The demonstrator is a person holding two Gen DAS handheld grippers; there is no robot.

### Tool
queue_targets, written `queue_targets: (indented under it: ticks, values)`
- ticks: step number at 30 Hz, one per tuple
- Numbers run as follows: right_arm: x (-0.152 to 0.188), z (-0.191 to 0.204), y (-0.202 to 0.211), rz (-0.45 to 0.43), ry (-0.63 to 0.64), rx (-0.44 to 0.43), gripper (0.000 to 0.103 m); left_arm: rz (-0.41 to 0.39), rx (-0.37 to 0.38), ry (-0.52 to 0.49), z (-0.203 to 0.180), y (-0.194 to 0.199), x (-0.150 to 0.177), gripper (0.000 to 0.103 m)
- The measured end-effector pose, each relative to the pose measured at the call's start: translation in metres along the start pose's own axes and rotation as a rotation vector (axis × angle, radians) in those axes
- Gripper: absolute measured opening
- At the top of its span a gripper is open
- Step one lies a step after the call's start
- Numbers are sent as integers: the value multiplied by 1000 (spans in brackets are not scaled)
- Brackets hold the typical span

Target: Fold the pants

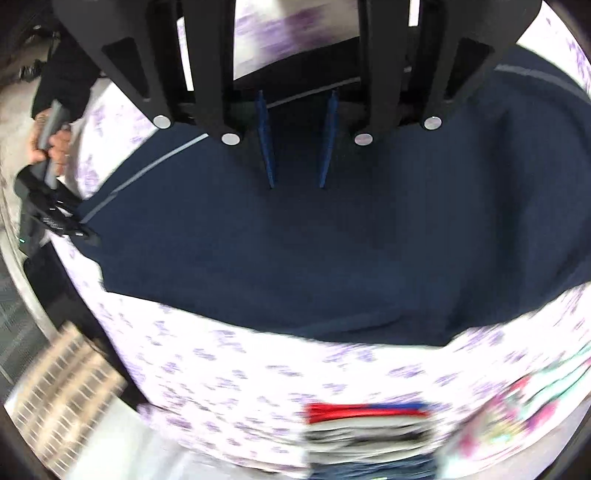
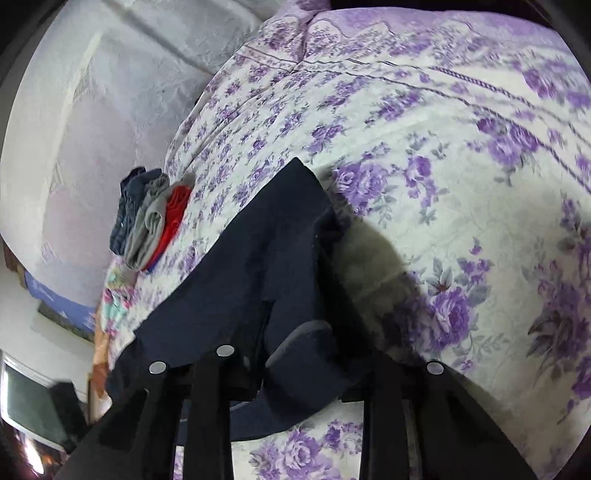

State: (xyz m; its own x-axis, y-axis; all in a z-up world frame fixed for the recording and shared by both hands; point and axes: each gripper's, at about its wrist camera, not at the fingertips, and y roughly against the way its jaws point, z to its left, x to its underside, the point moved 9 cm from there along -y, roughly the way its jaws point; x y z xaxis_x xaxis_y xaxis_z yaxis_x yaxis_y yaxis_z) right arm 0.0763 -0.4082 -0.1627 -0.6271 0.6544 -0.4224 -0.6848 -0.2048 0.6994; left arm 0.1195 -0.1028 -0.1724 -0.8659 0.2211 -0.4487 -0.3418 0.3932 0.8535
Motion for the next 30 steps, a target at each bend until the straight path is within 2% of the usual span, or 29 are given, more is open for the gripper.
queue_targets:
  ticks: [2, 6, 11, 13, 18, 21, 24, 26, 28, 30]
  values:
    - [0, 0, 1, 4, 14, 5, 30, 3, 30, -37, -32, -9, -14, 22]
    - [-1, -1, 0, 8, 8, -8, 30, 5, 98, -82, -90, -35, -38, 9]
    - [-1, -2, 0, 19, 6, -8, 30, 57, 91, -126, -127, -82, -42, 6]
    - [-2, -2, 0, 24, 7, -8, 30, 79, 83, -124, -130, -96, -40, 6]
    - [-1, 0, -1, 23, 16, -1, 30, 65, 62, -139, -131, -107, -41, 6]
    - [-1, 0, -1, 25, 12, -4, 30, 59, 57, -154, -131, -104, -39, 6]
    - [-1, -1, 0, 30, 7, -7, 30, 65, 99, -153, -127, -87, -31, 6]
    - [-1, -2, 1, 33, 3, -12, 30, 37, 124, -149, -114, -64, -25, 6]
    - [0, -3, 1, 31, 0, -10, 30, 2, 121, -108, -84, -40, -21, 6]
    - [-1, -2, 2, 23, 7, 3, 30, -30, 67, -41, -41, -20, -20, 6]
